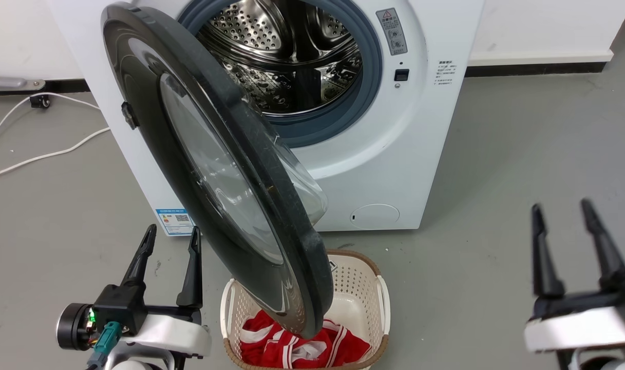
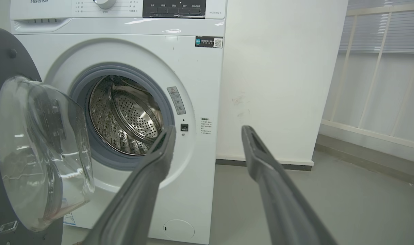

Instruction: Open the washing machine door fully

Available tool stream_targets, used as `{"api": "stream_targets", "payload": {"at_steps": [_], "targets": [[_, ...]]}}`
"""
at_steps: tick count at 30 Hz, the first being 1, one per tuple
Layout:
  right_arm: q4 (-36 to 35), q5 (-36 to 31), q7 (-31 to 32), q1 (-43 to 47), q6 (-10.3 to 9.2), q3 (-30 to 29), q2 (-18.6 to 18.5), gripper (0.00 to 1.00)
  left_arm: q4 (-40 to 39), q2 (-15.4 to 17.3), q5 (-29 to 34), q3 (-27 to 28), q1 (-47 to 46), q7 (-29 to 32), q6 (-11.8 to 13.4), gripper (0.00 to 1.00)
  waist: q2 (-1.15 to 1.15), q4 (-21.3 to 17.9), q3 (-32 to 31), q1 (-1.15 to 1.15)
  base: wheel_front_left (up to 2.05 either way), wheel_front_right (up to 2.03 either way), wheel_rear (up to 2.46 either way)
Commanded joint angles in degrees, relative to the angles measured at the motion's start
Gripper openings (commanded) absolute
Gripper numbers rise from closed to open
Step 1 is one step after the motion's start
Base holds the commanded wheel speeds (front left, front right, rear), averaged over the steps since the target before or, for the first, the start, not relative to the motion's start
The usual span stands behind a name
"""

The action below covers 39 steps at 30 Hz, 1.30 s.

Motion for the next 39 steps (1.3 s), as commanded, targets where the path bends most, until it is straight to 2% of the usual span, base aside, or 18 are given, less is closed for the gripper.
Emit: {"api": "stream_targets", "payload": {"at_steps": [1, 7, 14, 24, 25, 26, 27, 28, 39], "targets": [[-0.4, -0.8, 0.3, 1.3, -0.03, 0.4, 0.5, 1.0, -0.2, 0.0, 0.3, 0.1, -0.4, -0.1, -0.1, 1.0, 0.0, 0.0, 0.0, 0.0, 0.0, 0.0, 0.0], [2.5, -3.7, 0.7, 4.6, -0.03, 1.3, 1.8, 1.0, -0.5, 0.3, 0.7, -0.3, -0.3, -0.1, -0.1, 1.0, 0.0, 0.1, 0.0, 0.0, 0.0, 0.0, 0.0], [6.9, -1.5, -1.5, 3.1, -0.03, 1.1, 1.9, 1.0, -0.5, 0.4, 0.6, -0.4, 0.2, -0.1, -0.1, 1.0, 0.0, 0.1, 0.0, 0.0, 0.0, 0.0, 0.0], [8.7, -0.4, -2.5, 2.0, -0.03, 1.2, 1.9, 1.0, -0.3, 0.6, 0.4, -0.6, 0.1, -0.1, -0.1, 1.0, 0.0, 0.2, 0.0, 0.0, 0.0, 0.0, 0.0], [8.7, -0.3, -2.5, 1.9, -0.03, 1.2, 1.9, 1.0, -0.2, 0.6, 0.3, -0.7, 0.0, -0.1, -0.1, 0.87, 0.0, 0.2, 0.1, 0.0, 0.0, 0.0, 0.0], [8.7, -0.2, -2.7, 1.8, -0.03, 1.2, 1.9, 1.0, -0.3, 0.7, 0.3, -0.7, 0.0, -0.1, -0.1, 0.6, 0.0, 0.2, 0.1, 0.0, 0.0, 0.0, 0.0], [8.8, -0.2, -2.8, 1.8, -0.03, 1.2, 1.9, 1.0, -0.3, 0.8, 0.2, -0.8, -0.1, -0.1, -0.1, 0.41, 0.0, 0.2, 0.1, 0.0, 0.0, 0.0, 0.0], [8.8, -0.1, -2.8, 1.8, -0.03, 1.3, 1.9, 1.0, -0.4, 0.8, 0.2, -0.8, -0.2, -0.1, -0.1, 0.0, 0.0, 0.2, 0.1, 0.0, 0.0, 0.0, 0.0], [9.1, 0.6, -3.0, 1.8, -0.03, 1.2, 1.9, 1.0, -1.8, 0.9, 0.7, -0.6, -1.0, -0.1, 0.0, 0.0, 0.0, 0.3, 0.2, 0.0, 0.0, 0.0, 0.0]]}}
